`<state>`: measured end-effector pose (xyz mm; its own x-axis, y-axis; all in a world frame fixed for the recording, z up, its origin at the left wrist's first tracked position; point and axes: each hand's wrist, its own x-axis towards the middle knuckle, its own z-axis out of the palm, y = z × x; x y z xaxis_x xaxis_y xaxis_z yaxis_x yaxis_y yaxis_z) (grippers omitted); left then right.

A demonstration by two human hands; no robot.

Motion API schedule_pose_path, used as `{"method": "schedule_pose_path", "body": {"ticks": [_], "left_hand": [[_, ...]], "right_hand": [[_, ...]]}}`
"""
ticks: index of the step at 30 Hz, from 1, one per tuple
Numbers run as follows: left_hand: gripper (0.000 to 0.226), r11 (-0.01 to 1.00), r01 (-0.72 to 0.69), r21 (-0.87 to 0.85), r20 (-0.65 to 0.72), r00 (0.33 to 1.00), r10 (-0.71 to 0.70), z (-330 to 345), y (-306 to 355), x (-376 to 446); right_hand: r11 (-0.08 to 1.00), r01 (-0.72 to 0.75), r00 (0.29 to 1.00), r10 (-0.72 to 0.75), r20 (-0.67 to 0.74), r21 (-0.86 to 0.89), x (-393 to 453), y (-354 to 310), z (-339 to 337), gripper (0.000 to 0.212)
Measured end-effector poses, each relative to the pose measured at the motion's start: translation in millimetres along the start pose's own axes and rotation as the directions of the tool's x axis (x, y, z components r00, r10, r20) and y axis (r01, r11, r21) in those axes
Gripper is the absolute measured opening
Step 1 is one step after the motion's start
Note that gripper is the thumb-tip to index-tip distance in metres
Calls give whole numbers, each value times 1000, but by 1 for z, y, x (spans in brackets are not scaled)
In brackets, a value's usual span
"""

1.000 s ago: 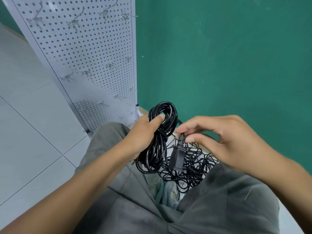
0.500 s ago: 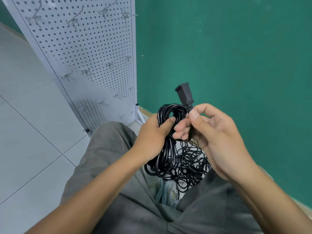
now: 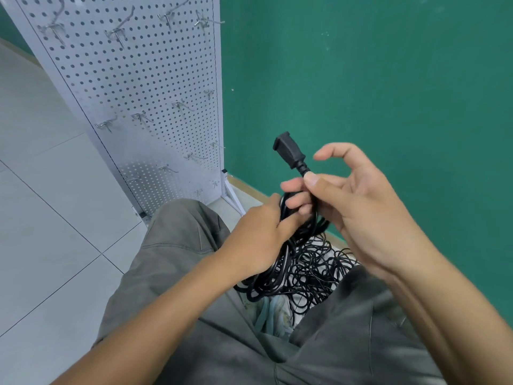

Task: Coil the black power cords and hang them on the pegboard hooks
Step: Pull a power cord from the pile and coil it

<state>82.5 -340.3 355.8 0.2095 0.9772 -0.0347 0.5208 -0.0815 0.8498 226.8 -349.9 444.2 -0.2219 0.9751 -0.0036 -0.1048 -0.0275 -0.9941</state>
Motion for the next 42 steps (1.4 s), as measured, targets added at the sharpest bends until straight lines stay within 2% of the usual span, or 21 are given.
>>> {"method": "schedule_pose_path", "body": {"ticks": [3, 6, 8, 10, 13, 15, 16, 20, 23, 27, 31, 34, 36, 38, 40, 42], "left_hand": [[51, 998, -46, -50, 57, 997, 49, -2, 4, -1], [85, 990, -91, -109, 68, 993, 99, -6, 3, -2], [87, 981, -116, -155, 108, 985, 134, -8, 4, -3], [79, 971, -138, -195, 160, 972, 170, -11, 13, -5], [53, 952, -183, -247, 226, 944, 240, -9, 24, -5], [26, 931, -174, -321, 203, 947, 247, -11, 29, -8], [20, 908, -161, -386, 182, 952, 246, -12, 29, -10], [33, 771, -78, -632, 136, 968, 209, -17, 26, -19], [58, 685, -2, -729, 162, 971, 176, -12, 22, -22], [69, 574, 106, -812, 200, 974, 103, -9, 15, -23], [76, 542, 154, -826, 229, 971, 74, -9, 13, -24], [93, 548, 200, -812, 282, 957, 70, -7, 16, -24], [102, 550, 213, -808, 303, 950, 78, -8, 15, -22], [97, 551, 207, -808, 299, 951, 82, -9, 12, -20], [80, 546, 221, -808, 299, 953, 56, -11, 14, -18], [75, 583, 252, -772, 312, 950, 2, -12, 16, -16]], "right_hand": [[994, -68, 993, 76, 86, -89, 14, -13, -9, 19], [954, -50, 975, 111, 193, -294, 26, -27, -18, 27], [862, 22, 958, 126, 256, -506, 34, -37, -20, 27], [817, 28, 938, 178, 298, -576, 41, -41, -19, 26], [843, -75, 911, 275, 308, -533, 49, -36, -16, 27], [833, -149, 906, 331, 264, -533, 52, -31, -19, 38], [828, -178, 906, 349, 241, -532, 53, -29, -23, 43], [836, -229, 909, 366, 197, -498, 49, -18, -39, 56], [835, -170, 912, 335, 238, -523, 41, -8, -40, 61], [770, -43, 928, 267, 260, -637, 31, -6, -42, 75], [716, 9, 935, 242, 260, -698, 33, -5, -49, 66], [672, 56, 919, 254, 301, -739, 33, -10, -53, 76], [713, 106, 896, 234, 378, -693, 28, -15, -51, 73], [801, 128, 824, 242, 512, -585, 23, -16, -51, 69], [834, 126, 760, 267, 593, -538, 20, -7, -51, 55], [842, 114, 751, 274, 601, -527, 20, 4, -49, 36]]}}
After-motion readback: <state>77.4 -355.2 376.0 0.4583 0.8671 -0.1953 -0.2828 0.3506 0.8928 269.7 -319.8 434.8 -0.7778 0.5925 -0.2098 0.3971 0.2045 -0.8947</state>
